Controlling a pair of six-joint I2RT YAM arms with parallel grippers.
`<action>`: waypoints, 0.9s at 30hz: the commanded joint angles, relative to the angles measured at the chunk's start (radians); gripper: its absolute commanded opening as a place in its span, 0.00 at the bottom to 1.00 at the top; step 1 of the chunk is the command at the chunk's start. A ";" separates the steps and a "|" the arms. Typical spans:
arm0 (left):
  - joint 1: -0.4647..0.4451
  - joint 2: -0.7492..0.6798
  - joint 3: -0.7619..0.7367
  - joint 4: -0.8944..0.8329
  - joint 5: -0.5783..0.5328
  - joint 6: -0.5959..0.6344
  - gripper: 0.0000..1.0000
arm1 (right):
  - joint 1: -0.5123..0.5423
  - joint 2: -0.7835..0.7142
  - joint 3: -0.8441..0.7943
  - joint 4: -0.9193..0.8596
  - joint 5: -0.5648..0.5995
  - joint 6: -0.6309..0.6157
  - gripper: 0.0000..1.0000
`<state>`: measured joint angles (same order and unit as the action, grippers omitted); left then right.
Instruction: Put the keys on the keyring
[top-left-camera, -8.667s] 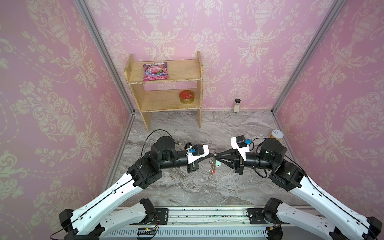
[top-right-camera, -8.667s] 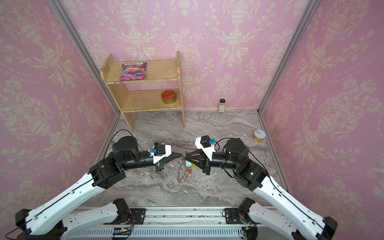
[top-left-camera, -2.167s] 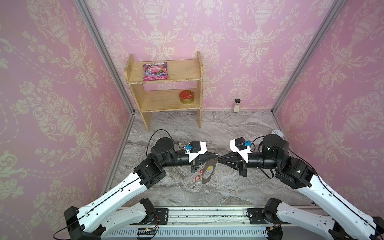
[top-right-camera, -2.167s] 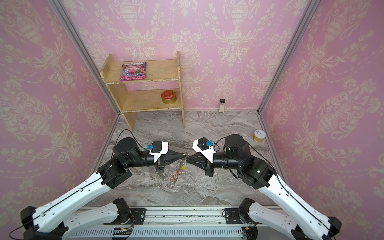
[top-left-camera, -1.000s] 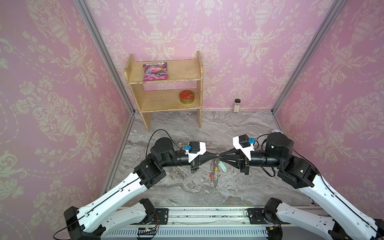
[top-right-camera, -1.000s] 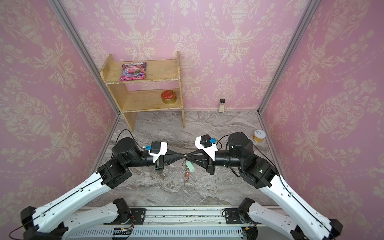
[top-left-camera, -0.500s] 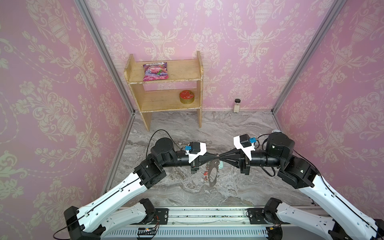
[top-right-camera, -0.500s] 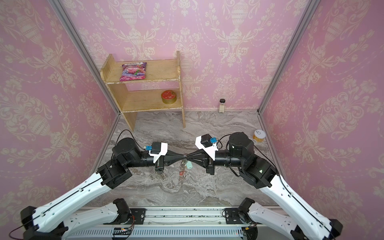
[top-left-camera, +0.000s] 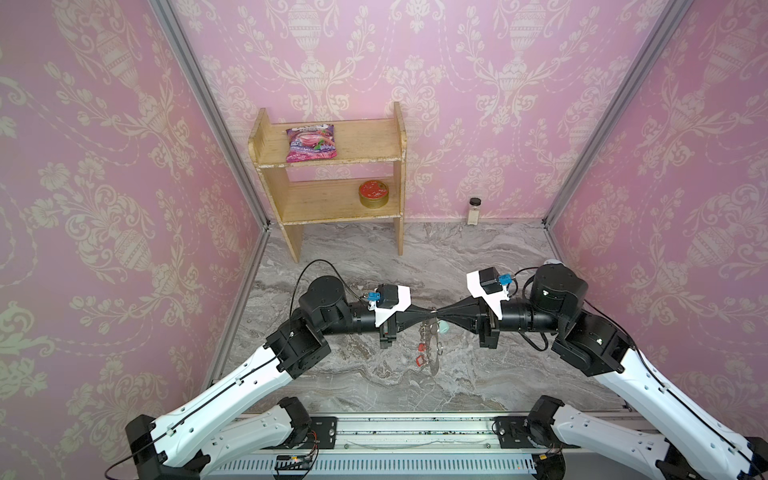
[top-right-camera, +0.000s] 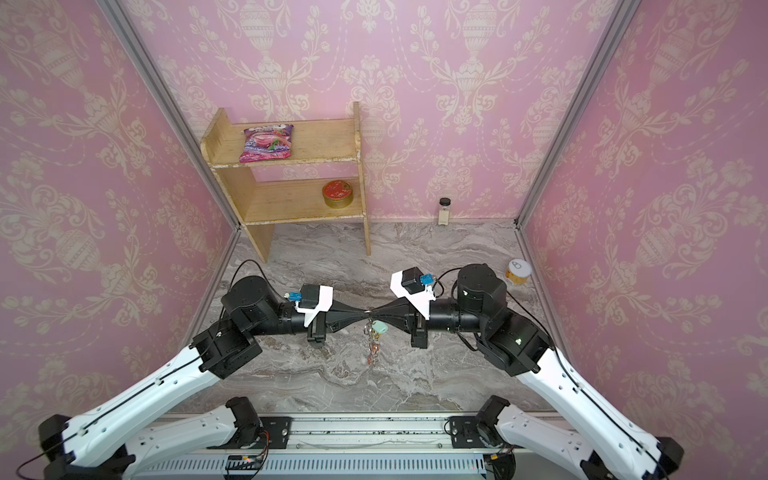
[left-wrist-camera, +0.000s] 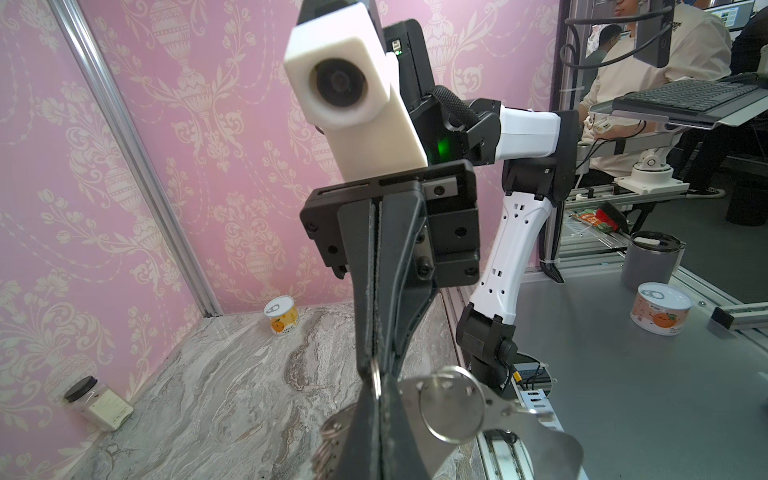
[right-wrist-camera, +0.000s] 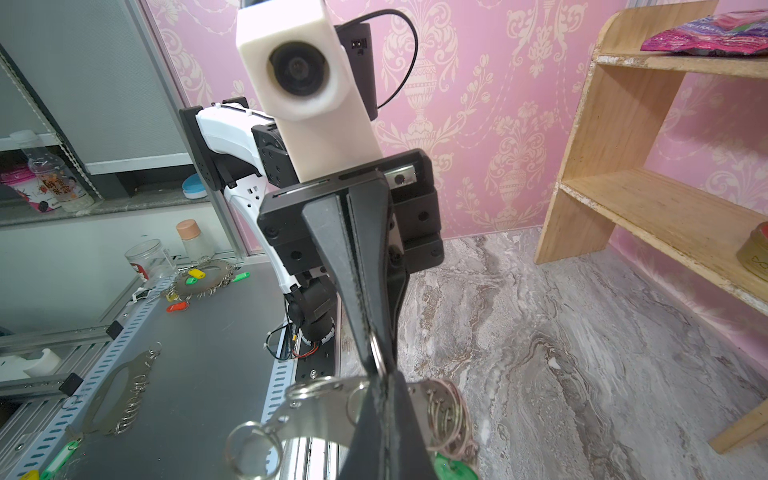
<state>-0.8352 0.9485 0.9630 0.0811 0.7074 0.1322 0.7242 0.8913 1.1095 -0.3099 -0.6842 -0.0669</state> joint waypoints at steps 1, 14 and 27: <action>-0.008 -0.021 0.005 0.017 -0.007 0.033 0.00 | 0.009 -0.024 -0.008 0.017 0.025 0.022 0.00; -0.010 -0.021 0.010 -0.018 -0.034 0.029 0.11 | 0.009 -0.052 -0.003 -0.019 0.102 -0.004 0.00; -0.010 0.022 0.073 -0.119 -0.053 0.052 0.19 | 0.018 -0.026 0.038 -0.082 0.112 -0.039 0.00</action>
<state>-0.8425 0.9642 0.9936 0.0097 0.6701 0.1581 0.7357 0.8619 1.1046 -0.4026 -0.5785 -0.0826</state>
